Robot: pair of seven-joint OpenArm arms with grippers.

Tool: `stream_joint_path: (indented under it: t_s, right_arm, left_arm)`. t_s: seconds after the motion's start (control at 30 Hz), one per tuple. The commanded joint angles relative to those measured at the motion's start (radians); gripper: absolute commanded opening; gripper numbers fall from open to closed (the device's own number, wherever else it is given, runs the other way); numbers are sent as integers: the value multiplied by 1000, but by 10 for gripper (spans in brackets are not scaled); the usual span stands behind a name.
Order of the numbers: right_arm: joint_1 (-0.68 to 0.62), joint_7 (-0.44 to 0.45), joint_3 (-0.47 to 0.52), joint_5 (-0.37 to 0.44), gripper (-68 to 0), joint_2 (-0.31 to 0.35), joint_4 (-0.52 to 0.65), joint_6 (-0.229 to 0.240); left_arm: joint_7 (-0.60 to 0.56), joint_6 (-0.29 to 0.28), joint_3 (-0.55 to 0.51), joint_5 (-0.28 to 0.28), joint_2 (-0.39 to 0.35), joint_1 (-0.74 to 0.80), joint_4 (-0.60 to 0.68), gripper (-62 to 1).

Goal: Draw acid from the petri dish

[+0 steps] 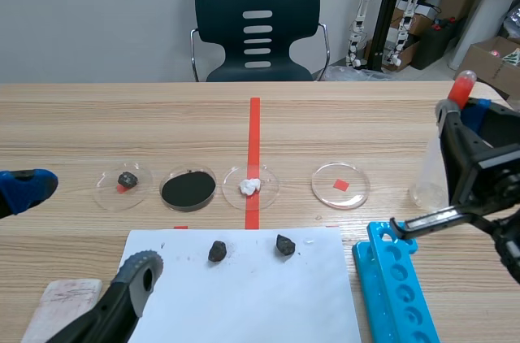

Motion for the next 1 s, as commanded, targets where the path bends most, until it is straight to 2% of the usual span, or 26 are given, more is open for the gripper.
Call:
stream_joint_path:
  t_s: [0.0, 0.17, 0.27, 0.77, 0.97]
  right_arm:
    - [39, -12, 1, 4, -671, 5, 16, -3]
    - [125, -42, 1, 4, -671, 5, -16, 3]
    - [175, -42, 1, 4, -671, 5, -59, 22]
    - [446, -48, 1, 4, -671, 5, -354, 28]
    - [549, -47, 1, 4, -671, 5, -486, 102]
  left_arm:
    - [-13, -2, 2, -7, 2, 3, 6, 14]
    - [-13, -2, 2, -7, 2, 3, 6, 14]
    - [-13, -2, 2, -7, 2, 3, 6, 14]
    - [-13, -2, 2, -7, 2, 3, 6, 14]
    - [-13, -2, 2, -7, 2, 3, 6, 14]
